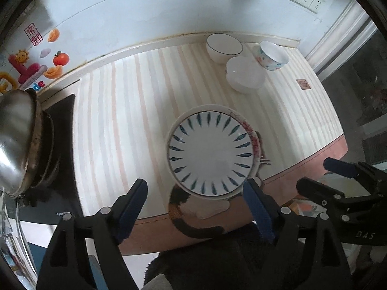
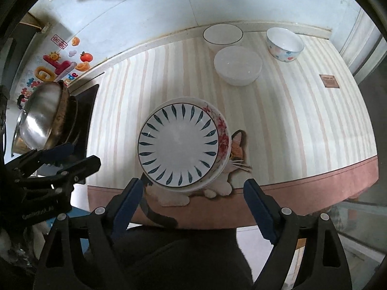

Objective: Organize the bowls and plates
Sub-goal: 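Move both grippers to a plain white bowl and grasp its rim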

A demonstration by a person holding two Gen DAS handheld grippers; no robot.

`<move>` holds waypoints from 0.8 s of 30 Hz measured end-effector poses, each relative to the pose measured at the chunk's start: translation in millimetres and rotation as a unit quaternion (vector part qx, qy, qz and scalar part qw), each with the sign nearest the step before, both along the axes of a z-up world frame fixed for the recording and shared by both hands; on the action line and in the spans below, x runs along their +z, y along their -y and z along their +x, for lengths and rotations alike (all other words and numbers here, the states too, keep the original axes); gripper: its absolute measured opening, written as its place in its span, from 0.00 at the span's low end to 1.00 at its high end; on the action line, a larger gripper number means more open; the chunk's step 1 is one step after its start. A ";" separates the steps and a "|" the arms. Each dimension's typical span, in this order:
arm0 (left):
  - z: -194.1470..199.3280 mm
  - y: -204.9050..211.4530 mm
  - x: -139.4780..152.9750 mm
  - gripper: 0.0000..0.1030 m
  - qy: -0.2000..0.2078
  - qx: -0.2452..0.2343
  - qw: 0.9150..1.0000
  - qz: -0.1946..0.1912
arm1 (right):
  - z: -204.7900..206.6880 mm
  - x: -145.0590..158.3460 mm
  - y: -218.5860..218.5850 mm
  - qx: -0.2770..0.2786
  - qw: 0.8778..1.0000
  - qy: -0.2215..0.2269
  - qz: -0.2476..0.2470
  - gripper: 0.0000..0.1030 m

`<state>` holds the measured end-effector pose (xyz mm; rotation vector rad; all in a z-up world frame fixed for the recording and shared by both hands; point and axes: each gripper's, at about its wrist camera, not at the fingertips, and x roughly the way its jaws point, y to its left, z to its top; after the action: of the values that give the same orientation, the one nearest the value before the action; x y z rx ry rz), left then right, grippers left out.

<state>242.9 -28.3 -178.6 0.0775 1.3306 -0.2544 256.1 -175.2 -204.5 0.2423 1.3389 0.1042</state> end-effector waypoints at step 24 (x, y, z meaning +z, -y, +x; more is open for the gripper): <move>238.7 117.2 -164.1 0.45 -0.112 0.116 0.986 -0.032 | 224.5 -140.7 173.0 -0.041 0.992 -0.021 0.114 0.70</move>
<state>481.5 -145.5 -342.7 -0.1634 1.5384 -0.1092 480.6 -348.2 -345.2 0.4954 1.3560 0.1838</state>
